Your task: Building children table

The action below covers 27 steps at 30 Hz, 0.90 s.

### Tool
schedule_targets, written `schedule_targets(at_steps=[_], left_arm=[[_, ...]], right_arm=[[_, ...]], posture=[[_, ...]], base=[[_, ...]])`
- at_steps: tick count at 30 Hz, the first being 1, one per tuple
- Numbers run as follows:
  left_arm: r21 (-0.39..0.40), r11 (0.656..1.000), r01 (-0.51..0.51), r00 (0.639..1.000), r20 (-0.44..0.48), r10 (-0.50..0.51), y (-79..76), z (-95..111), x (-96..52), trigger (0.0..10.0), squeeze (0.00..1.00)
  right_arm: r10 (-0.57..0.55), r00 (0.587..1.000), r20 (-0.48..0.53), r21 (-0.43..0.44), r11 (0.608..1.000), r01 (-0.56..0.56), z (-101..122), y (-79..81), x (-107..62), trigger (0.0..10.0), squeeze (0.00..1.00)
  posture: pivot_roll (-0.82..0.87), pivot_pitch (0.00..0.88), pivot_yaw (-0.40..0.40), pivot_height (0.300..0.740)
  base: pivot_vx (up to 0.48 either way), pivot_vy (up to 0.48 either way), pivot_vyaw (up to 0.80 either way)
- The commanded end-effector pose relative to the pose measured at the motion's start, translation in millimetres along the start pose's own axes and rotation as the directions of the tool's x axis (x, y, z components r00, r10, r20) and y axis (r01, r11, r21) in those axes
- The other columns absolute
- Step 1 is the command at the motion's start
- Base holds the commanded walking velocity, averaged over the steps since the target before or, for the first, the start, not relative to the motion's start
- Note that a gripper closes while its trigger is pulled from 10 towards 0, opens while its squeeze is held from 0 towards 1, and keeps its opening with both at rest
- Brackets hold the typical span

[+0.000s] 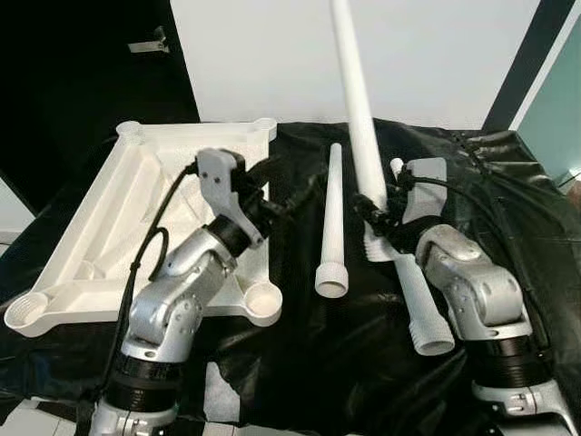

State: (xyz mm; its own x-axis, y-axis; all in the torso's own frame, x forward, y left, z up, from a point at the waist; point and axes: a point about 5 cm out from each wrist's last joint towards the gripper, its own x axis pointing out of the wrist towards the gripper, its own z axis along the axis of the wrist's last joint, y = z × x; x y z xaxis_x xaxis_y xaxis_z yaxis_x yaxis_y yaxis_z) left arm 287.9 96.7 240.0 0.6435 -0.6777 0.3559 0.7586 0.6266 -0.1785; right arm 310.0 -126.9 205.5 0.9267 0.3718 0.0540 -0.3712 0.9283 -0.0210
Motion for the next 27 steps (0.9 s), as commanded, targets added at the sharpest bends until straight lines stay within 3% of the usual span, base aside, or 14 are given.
schedule_targets(at_steps=[1,2,3,7,19,20,21,22,23,27], left_arm=[[-0.021,0.998,0.059,0.998,0.001,-0.059,-0.4,3.3,1.0,10.0,0.00],[-0.028,0.997,0.069,0.998,0.001,-0.069,0.2,4.6,1.1,10.0,0.39],[-0.033,0.996,0.078,0.997,0.000,-0.078,0.6,5.1,1.2,10.0,1.00],[-0.025,0.994,0.102,0.995,-0.015,-0.103,0.4,4.7,0.6,10.0,1.00],[-0.050,0.993,0.104,0.994,-0.029,-0.106,3.8,9.1,3.7,10.0,1.00],[-0.055,0.993,0.103,0.994,-0.029,-0.105,4.7,10.3,4.0,10.0,0.62],[-0.066,0.993,0.102,0.994,-0.027,-0.104,5.9,11.5,4.1,10.0,0.33],[-0.066,0.993,0.102,0.994,-0.027,-0.104,5.9,11.5,4.1,10.0,0.33],[-0.073,0.992,0.101,0.994,-0.028,-0.104,7.0,12.3,4.0,10.0,0.00],[-0.096,0.990,0.099,0.994,-0.028,-0.102,12.2,14.9,2.9,10.0,0.00]], right_arm=[[0.053,0.997,0.064,-0.018,0.998,-0.052,6.4,9.8,-1.4,10.0,0.00],[0.088,0.992,0.089,-0.040,0.996,-0.085,6.5,16.0,-2.4,10.0,0.00],[0.113,0.988,0.103,-0.062,0.992,-0.107,6.1,20.5,-3.0,10.0,0.00],[0.204,0.969,0.136,-0.139,0.973,-0.185,2.6,32.8,-6.5,10.0,0.00],[0.335,0.931,0.145,-0.239,0.925,-0.296,-7.4,46.5,-12.5,10.0,0.00],[0.348,0.926,0.144,-0.251,0.918,-0.306,-8.8,47.7,-13.4,10.0,0.00],[0.362,0.922,0.138,-0.259,0.911,-0.319,-11.1,49.2,-14.7,10.0,0.00],[0.362,0.922,0.138,-0.259,0.911,-0.319,-11.1,49.2,-14.7,10.0,0.00],[0.374,0.917,0.136,-0.268,0.905,-0.330,-13.5,50.6,-15.9,10.0,0.00],[0.405,0.906,0.123,-0.282,0.890,-0.359,-20.4,54.2,-20.3,10.0,0.00]], posture=[[-0.05,0.000,0.021,0.740],[-0.05,0.000,0.025,0.740],[-0.05,0.000,0.029,0.740],[-0.05,0.000,0.038,0.740],[-0.05,0.000,0.047,0.740],[-0.05,0.000,0.047,0.740],[-0.05,0.000,0.048,0.740],[-0.05,0.000,0.048,0.740],[-0.05,0.000,0.048,0.740],[-0.04,0.000,0.050,0.740]], base=[[0.000,0.000,0.00],[0.000,0.000,0.00],[0.000,0.000,0.00],[0.000,0.000,0.00],[0.000,0.000,0.00],[0.000,0.000,0.00],[0.000,0.000,0.00],[0.000,0.000,0.00],[0.000,0.000,0.00],[0.000,0.000,0.00]])
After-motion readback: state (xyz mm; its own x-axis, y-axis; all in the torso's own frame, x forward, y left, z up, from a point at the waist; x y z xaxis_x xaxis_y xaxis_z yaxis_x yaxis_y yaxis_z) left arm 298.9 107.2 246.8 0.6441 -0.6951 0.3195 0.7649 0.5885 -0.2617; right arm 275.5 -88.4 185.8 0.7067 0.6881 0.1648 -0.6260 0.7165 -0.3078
